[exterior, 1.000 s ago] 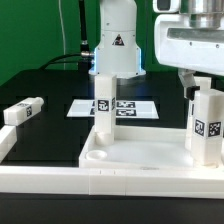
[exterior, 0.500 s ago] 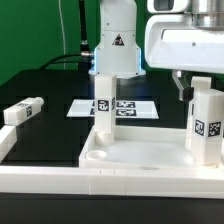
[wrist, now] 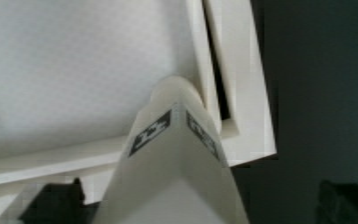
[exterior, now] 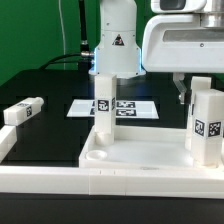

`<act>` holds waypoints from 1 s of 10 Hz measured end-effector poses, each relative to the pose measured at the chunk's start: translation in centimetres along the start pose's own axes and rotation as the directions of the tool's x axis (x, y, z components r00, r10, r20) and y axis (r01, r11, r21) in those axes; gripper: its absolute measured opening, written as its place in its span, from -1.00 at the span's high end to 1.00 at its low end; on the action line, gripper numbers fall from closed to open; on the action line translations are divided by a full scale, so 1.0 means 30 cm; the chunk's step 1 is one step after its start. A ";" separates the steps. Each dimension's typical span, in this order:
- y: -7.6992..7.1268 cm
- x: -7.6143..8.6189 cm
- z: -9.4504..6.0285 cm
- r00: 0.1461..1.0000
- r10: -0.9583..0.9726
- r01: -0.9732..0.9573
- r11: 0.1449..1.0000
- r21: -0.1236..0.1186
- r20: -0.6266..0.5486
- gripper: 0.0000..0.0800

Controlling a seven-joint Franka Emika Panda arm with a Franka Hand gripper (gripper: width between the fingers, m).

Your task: Assemble desk

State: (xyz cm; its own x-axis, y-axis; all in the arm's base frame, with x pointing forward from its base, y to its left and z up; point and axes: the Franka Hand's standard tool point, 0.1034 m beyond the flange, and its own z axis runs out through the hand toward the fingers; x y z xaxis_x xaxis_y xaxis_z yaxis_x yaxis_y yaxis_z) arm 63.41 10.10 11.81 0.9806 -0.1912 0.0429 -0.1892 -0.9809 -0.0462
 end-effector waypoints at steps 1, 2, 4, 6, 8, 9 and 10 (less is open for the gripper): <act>0.001 0.000 0.000 0.997 -0.080 0.080 0.997 -0.003 -0.001 -0.62; 0.005 0.002 -0.001 0.990 -0.140 0.140 0.990 -0.007 -0.001 -0.62; 0.013 0.005 -0.001 0.965 -0.263 0.263 0.965 -0.011 0.000 -0.62; 0.018 0.006 -0.001 0.948 -0.319 0.319 0.948 -0.011 0.001 -0.34; 0.019 0.007 -0.001 0.952 -0.307 0.307 0.952 -0.011 0.001 0.03; 0.019 0.007 -0.001 0.952 -0.305 0.305 0.952 -0.011 0.001 0.28; 0.020 0.007 -0.001 0.959 -0.284 0.284 0.959 -0.011 0.000 0.28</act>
Offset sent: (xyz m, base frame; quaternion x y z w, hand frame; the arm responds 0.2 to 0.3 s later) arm -0.0018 -0.0002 0.0011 0.0012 0.0034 -0.1932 0.9811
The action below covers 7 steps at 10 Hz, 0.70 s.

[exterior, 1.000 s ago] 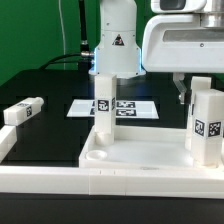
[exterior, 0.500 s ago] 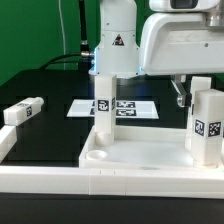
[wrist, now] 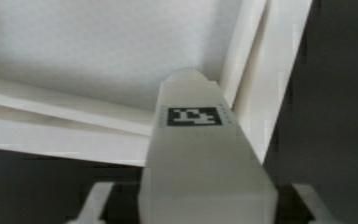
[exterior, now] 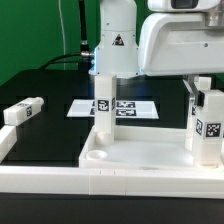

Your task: Assemble desk

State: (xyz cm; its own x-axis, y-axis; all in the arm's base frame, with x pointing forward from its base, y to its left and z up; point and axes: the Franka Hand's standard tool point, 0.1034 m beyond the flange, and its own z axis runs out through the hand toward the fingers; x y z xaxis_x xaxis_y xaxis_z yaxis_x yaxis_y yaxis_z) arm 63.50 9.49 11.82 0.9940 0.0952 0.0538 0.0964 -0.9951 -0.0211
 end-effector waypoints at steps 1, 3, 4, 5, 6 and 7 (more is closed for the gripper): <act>0.000 0.000 0.000 1.000 0.015 -0.015 1.000 0.000 0.000 0.28; -0.001 0.000 0.000 0.991 0.135 -0.135 0.991 0.001 0.000 0.28; -0.001 0.000 0.001 0.976 0.217 -0.217 0.976 0.001 0.000 0.28; 0.001 0.000 0.000 0.954 0.300 -0.300 0.954 0.005 0.001 0.28; 0.008 0.000 0.001 0.919 0.394 -0.394 0.919 0.013 0.005 0.28; 0.015 0.000 0.003 0.859 0.511 -0.512 0.859 0.023 0.009 0.27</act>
Offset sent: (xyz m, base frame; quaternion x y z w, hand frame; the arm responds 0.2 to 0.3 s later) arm 0.0000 0.0000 0.0000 0.0000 0.0000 0.1938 0.9810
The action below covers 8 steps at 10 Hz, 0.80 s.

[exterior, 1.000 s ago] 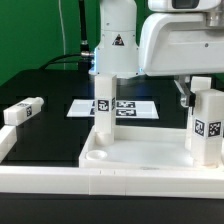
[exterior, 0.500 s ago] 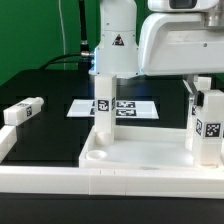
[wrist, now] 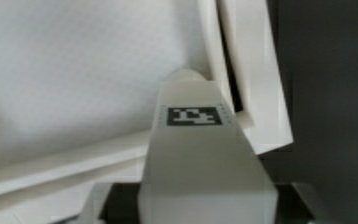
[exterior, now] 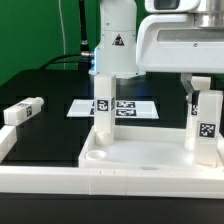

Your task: Assemble desk

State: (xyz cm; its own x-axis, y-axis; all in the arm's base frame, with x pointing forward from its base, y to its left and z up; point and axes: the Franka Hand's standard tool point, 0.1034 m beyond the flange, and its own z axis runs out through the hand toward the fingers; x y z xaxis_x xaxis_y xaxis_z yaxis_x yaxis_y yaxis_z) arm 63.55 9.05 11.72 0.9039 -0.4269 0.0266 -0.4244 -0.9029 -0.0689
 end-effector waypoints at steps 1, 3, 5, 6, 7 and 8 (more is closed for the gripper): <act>0.005 0.005 0.002 0.996 0.093 -0.093 0.996 0.007 -0.007 0.27; 0.004 0.004 0.003 0.950 0.313 -0.313 0.950 0.014 -0.001 0.27; 0.006 0.003 0.003 0.876 0.481 -0.481 0.876 0.019 0.016 0.27; 0.005 0.002 0.003 0.840 0.542 -0.542 0.840 0.016 0.019 0.27; 0.001 -0.001 0.004 0.822 0.569 -0.569 0.822 0.014 0.020 0.27; 0.000 -0.001 0.004 0.804 0.594 -0.595 0.804 0.014 0.022 0.27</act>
Offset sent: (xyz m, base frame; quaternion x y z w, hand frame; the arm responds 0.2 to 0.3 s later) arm -0.0056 0.0117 -0.0107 0.0248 -0.0613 0.3291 0.9420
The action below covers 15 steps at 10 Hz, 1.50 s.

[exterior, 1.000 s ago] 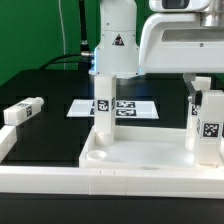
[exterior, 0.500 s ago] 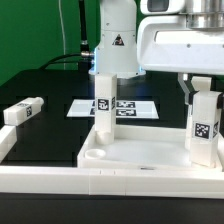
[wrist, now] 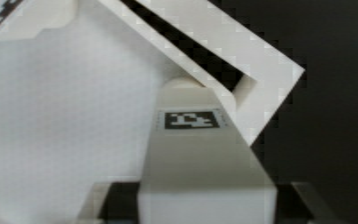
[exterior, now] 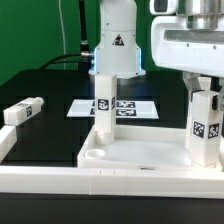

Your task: Assemble desk

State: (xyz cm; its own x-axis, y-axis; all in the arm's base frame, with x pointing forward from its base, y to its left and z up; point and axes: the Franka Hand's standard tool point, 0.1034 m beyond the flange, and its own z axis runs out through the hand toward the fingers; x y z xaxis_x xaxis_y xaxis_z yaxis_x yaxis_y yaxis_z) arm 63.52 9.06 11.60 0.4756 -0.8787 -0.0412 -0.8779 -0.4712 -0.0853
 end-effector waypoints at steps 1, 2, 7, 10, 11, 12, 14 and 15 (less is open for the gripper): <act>0.001 0.000 0.000 1.000 -0.023 0.023 1.000 -0.002 -0.002 0.27; 0.001 0.000 0.001 0.996 -0.086 0.086 0.996 -0.007 -0.008 -0.17; -0.003 -0.012 0.001 0.888 -0.459 0.459 0.888 -0.020 -0.012 -0.62; -0.010 -0.012 -0.004 0.731 -0.682 0.681 0.731 -0.033 -0.014 -0.62; -0.011 -0.011 -0.004 0.683 -0.730 0.729 0.683 -0.036 -0.013 -0.62; -0.015 -0.010 -0.005 0.641 -0.767 0.767 0.641 -0.036 -0.017 -0.62; -0.012 -0.002 -0.006 0.472 -0.882 0.881 0.472 -0.041 -0.010 -0.62; -0.011 -0.001 -0.006 0.395 -0.919 0.918 0.395 -0.043 -0.006 -0.62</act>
Offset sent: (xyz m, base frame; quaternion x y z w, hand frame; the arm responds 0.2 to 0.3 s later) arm -0.0015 0.0003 0.0005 -0.0220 0.0171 -0.2064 0.9781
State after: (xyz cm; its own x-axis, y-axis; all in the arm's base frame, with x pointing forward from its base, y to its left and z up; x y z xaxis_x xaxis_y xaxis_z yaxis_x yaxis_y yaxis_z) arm 63.79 9.24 11.82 0.9940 0.0856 0.0683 0.0877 -0.9957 -0.0288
